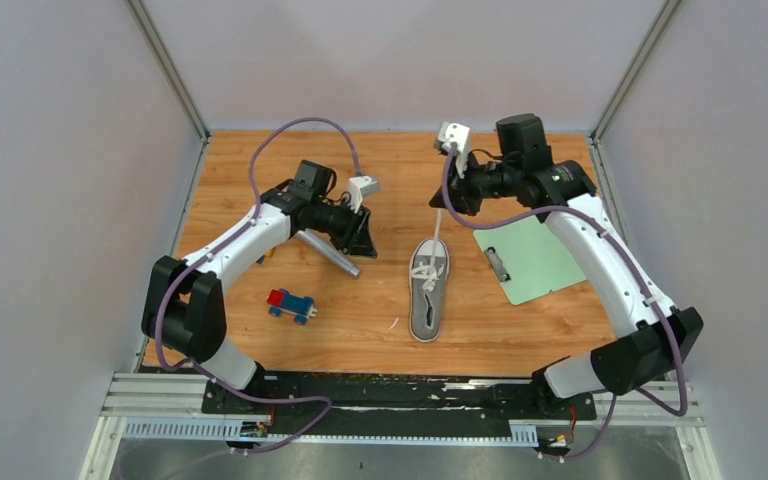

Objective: Tie the shoes
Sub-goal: Adjust the shoe at the center of the board.

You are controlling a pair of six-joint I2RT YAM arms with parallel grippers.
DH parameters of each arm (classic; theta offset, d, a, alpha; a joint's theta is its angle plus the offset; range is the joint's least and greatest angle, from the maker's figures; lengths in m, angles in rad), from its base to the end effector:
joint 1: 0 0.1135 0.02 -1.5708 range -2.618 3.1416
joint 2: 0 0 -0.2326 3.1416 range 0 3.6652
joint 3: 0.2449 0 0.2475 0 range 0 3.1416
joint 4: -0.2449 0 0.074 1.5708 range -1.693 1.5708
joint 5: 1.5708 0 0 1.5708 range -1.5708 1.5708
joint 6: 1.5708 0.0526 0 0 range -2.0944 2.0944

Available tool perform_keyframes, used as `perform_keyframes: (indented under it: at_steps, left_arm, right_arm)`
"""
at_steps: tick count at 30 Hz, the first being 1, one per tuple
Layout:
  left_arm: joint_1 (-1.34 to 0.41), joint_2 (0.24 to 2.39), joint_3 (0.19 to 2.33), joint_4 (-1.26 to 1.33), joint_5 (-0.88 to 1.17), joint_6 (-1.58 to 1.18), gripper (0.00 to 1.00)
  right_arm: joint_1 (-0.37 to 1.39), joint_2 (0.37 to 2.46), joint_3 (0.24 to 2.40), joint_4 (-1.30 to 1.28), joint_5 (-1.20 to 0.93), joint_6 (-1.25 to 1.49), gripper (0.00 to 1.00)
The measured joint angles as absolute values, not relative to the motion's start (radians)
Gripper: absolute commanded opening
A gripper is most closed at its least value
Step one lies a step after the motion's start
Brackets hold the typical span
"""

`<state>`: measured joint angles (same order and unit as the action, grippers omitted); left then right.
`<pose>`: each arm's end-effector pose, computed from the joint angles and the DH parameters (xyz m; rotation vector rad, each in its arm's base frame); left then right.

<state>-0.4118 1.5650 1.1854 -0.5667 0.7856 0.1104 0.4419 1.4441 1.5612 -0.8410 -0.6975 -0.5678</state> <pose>0.2865 -0.1657 0.2227 0.9390 2.2581 -1.1104 0.2637 0.1621 0.3562 -1.3561 1.7213 0.7234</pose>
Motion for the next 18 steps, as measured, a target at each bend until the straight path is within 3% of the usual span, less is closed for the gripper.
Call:
perform_keyframes:
  at_steps: [2,4,6,12,18]
  left_arm:
    - [-0.451,1.565,1.185,-0.566,0.792,0.118,0.41]
    - [-0.495,1.565,1.185,-0.564,0.799,0.119,0.41]
    - [-0.533,1.565,1.185,-0.563,0.804,0.119,0.41]
    - [-0.602,1.61,1.184,-0.513,0.808,0.094,0.4]
    - [-0.611,1.675,1.096,-0.315,0.855,-0.018,0.41]
  right_arm:
    - [0.399,1.42,1.57,-0.841,-0.731,-0.522,0.01]
    - [0.371,1.389,1.567,-0.836,-0.734,-0.482,0.36]
    - [0.357,1.352,1.536,-0.807,-0.705,-0.43,0.51]
    - [0.237,1.32,1.333,-0.698,-0.576,-0.221,0.56]
    - [0.102,1.456,1.134,-0.668,-0.734,-0.093,0.57]
